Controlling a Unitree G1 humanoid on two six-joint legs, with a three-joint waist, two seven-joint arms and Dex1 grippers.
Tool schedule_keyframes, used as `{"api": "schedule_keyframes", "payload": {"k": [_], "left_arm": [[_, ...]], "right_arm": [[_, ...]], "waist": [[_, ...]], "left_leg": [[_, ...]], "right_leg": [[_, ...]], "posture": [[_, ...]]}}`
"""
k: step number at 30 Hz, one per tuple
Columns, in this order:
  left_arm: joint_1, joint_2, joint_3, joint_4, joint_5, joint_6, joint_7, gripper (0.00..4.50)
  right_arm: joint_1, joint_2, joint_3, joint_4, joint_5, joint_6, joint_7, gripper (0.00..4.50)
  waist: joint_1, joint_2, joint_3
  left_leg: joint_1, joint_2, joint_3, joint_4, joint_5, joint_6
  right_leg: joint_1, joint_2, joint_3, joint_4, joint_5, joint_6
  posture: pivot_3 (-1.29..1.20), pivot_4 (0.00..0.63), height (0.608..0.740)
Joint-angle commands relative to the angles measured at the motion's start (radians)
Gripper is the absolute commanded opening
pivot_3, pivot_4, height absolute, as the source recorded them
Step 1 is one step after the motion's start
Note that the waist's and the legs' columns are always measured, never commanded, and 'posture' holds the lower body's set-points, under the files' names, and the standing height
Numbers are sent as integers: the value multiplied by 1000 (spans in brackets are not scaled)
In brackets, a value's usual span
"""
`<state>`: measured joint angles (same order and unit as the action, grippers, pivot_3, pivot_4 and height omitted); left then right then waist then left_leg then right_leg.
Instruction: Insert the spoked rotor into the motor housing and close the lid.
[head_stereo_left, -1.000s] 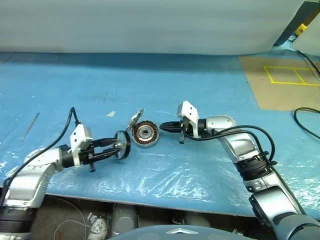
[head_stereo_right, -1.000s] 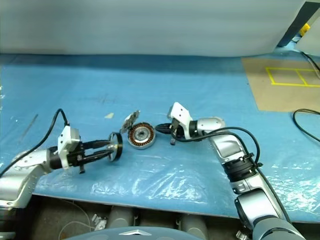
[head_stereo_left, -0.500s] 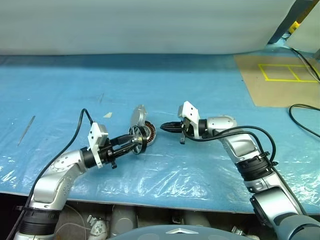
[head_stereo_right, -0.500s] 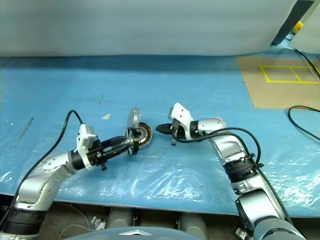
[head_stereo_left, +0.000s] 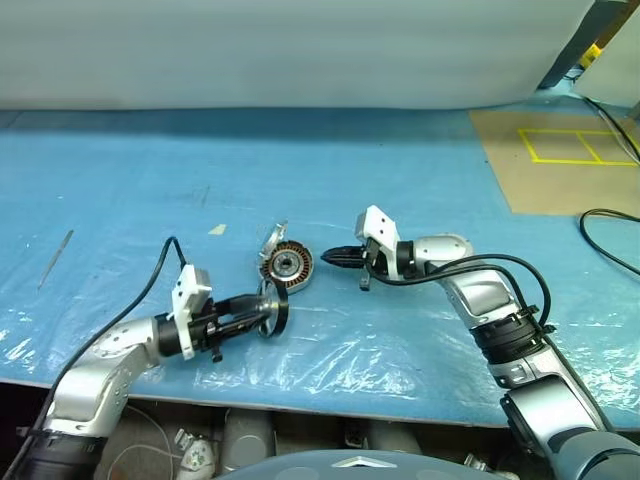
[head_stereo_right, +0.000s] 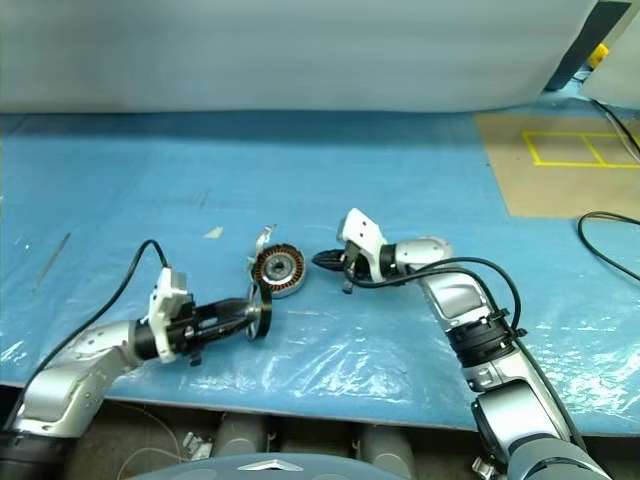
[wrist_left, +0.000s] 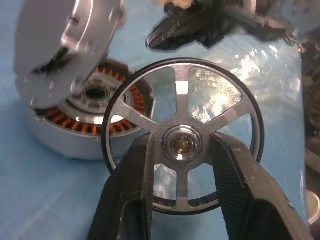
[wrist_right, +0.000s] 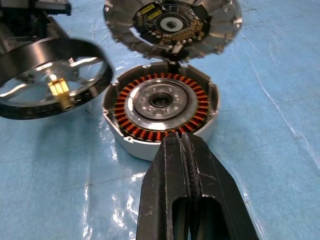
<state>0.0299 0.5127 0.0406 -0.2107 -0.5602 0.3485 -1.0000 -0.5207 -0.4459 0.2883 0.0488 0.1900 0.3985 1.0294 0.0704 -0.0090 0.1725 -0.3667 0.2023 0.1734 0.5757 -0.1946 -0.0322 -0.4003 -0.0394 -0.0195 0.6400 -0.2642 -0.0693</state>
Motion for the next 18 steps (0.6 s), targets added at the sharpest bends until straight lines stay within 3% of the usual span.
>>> {"api": "schedule_keyframes", "payload": {"k": [1,6,18], "left_arm": [[-40,-44,-1,-23,-18,-15,35,1331],[-93,-95,21,6,-35,-16,65,1331],[-108,-85,84,-3,-35,-19,131,1331]], "right_arm": [[-1,-3,-8,-17,1,-20,2,0],[15,-5,-6,-27,-3,-18,-3,0],[17,-8,-1,-35,-2,-11,16,0]], "waist": [[-1,0,0],[-2,0,0],[-3,0,0]], "left_leg": [[0,0,0,0,0,0],[0,1,0,0,0,0],[0,0,0,0,0,0]], "right_leg": [[0,0,0,0,0,0],[0,1,0,0,2,3],[0,1,0,0,1,2]], "posture": [[0,150,740],[0,150,740],[0,150,740]]}}
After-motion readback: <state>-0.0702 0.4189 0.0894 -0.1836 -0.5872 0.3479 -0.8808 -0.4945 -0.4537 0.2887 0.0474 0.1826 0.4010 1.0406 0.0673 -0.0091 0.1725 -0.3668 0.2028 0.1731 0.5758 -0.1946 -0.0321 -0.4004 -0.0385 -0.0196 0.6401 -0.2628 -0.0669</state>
